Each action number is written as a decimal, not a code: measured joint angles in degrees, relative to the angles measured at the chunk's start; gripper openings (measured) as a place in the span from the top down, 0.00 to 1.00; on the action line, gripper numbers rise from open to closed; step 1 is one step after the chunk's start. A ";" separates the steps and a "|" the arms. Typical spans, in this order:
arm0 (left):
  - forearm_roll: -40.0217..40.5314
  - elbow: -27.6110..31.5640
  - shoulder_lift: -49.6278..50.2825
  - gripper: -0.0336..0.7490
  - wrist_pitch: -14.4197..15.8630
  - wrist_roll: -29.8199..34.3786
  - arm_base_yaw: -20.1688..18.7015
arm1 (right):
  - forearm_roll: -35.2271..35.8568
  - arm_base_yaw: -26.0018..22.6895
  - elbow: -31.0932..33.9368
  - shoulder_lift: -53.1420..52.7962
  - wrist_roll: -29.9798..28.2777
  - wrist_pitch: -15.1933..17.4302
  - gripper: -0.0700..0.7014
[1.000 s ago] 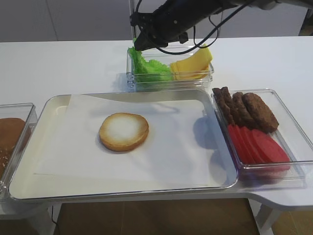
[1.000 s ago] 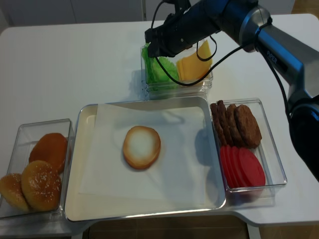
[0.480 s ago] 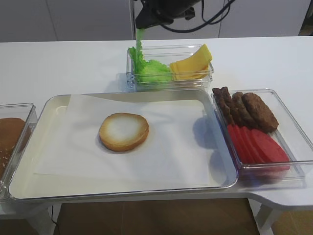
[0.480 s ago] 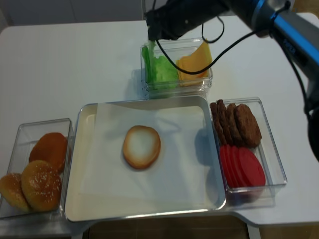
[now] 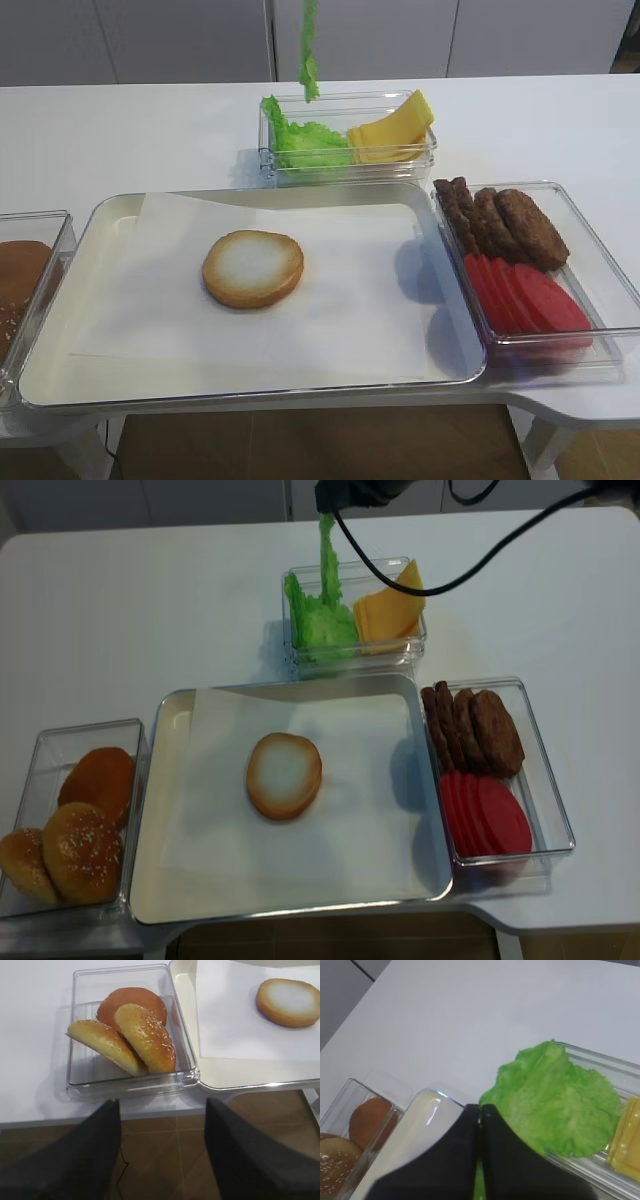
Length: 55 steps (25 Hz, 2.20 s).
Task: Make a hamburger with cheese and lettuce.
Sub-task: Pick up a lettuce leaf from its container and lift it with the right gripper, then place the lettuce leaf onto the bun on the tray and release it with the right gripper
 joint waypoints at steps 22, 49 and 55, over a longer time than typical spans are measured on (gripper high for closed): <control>0.00 0.00 0.00 0.44 0.00 0.00 0.00 | -0.01 2.06 35.16 -18.41 0.50 -5.84 0.91; 0.00 0.00 0.00 0.44 0.00 0.00 0.00 | -20.91 15.09 39.56 -12.18 9.27 -25.02 0.91; 0.00 0.00 0.00 0.44 0.00 0.00 0.00 | -21.12 15.13 39.56 -12.78 10.52 -26.50 0.91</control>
